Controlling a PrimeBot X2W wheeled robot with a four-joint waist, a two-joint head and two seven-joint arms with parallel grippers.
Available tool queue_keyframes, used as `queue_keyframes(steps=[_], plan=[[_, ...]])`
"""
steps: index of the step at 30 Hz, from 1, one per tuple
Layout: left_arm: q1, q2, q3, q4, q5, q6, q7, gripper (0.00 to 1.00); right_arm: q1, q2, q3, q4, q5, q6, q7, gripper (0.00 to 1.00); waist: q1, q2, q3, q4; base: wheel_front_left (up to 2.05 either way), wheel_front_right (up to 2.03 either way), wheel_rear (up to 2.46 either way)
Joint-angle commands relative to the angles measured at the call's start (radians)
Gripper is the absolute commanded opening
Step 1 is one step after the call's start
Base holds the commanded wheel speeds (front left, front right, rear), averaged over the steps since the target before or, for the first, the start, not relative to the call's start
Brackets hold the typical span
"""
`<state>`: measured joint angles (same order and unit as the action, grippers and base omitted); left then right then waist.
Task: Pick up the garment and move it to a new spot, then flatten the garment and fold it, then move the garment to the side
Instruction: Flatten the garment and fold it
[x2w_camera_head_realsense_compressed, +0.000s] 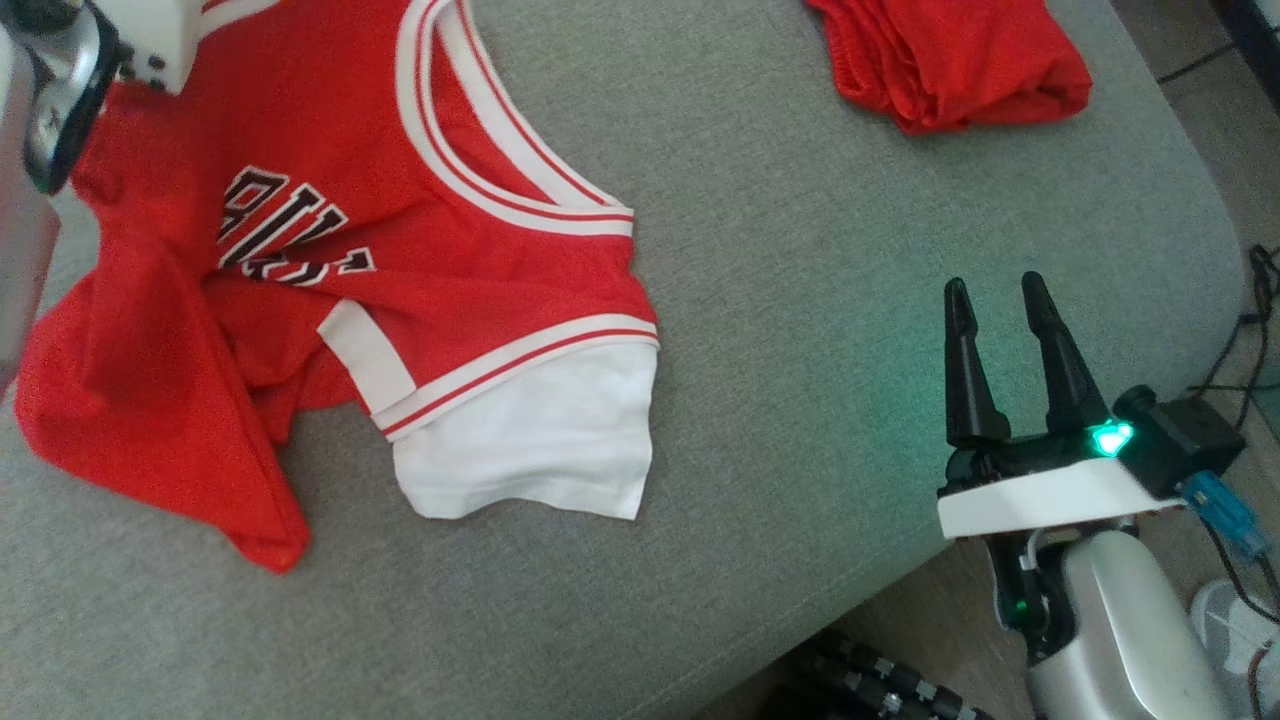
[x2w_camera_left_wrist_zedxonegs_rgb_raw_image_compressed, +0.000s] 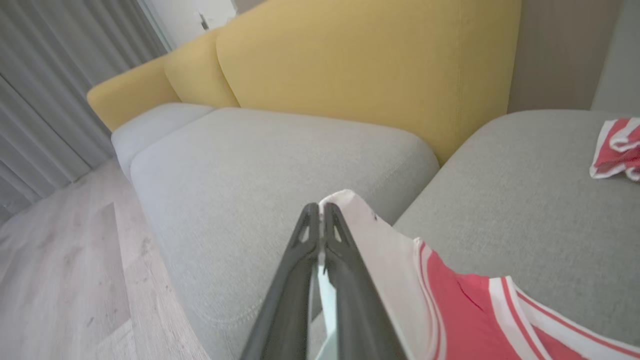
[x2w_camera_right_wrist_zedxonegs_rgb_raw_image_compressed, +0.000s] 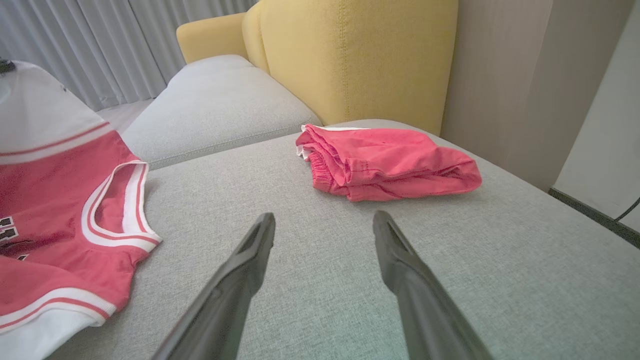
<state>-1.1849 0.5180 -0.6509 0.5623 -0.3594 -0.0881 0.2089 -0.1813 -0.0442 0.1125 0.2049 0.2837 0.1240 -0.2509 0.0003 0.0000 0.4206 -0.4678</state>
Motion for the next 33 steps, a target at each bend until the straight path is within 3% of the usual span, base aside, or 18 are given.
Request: queue_keyframes(steps=[1,6,11,17,25,29,33], plan=[[-0.042,0.024,0.029,-0.012,0.002,0.005,-0.008,1.00,-0.013,-0.006,0.019,-0.030,0.010,0.007,-0.011,1.00,-0.0003,0.0000,0.004,-0.005,0.00,0.00,0.00],[-0.023,0.006,0.043,0.082,-0.019,0.019,-0.071,1.00,-0.002,-0.006,0.001,-0.024,0.002,0.007,-0.011,1.00,-0.0003,0.0000,-0.016,0.014,0.00,0.00,0.00],[0.045,-0.013,0.068,0.077,-0.062,0.046,-0.129,1.00,0.013,-0.006,-0.026,-0.020,-0.026,0.007,-0.011,1.00,-0.0003,0.0000,-0.064,0.062,0.00,0.00,0.00],[0.250,-0.048,0.107,-0.072,-0.142,0.120,-0.193,1.00,0.049,-0.006,-0.070,-0.021,-0.074,0.007,-0.011,1.00,-0.0003,0.0000,-0.145,0.139,0.00,0.00,0.00],[0.625,-0.088,0.122,-0.347,-0.163,0.296,-0.355,1.00,0.101,-0.006,-0.134,-0.035,-0.139,0.007,-0.011,1.00,-0.0003,0.0000,-0.226,0.248,0.00,0.00,0.00],[0.758,-0.122,0.100,-0.378,-0.172,0.332,-0.403,1.00,0.118,-0.006,-0.156,-0.037,-0.163,0.007,-0.011,1.00,-0.0003,0.0000,-0.246,0.294,0.00,0.00,0.00],[0.824,-0.180,0.040,-0.370,-0.171,0.332,-0.412,1.00,0.128,-0.006,-0.170,-0.038,-0.174,0.007,-0.011,1.00,-0.0003,0.0000,-0.244,0.332,0.00,0.00,0.00]])
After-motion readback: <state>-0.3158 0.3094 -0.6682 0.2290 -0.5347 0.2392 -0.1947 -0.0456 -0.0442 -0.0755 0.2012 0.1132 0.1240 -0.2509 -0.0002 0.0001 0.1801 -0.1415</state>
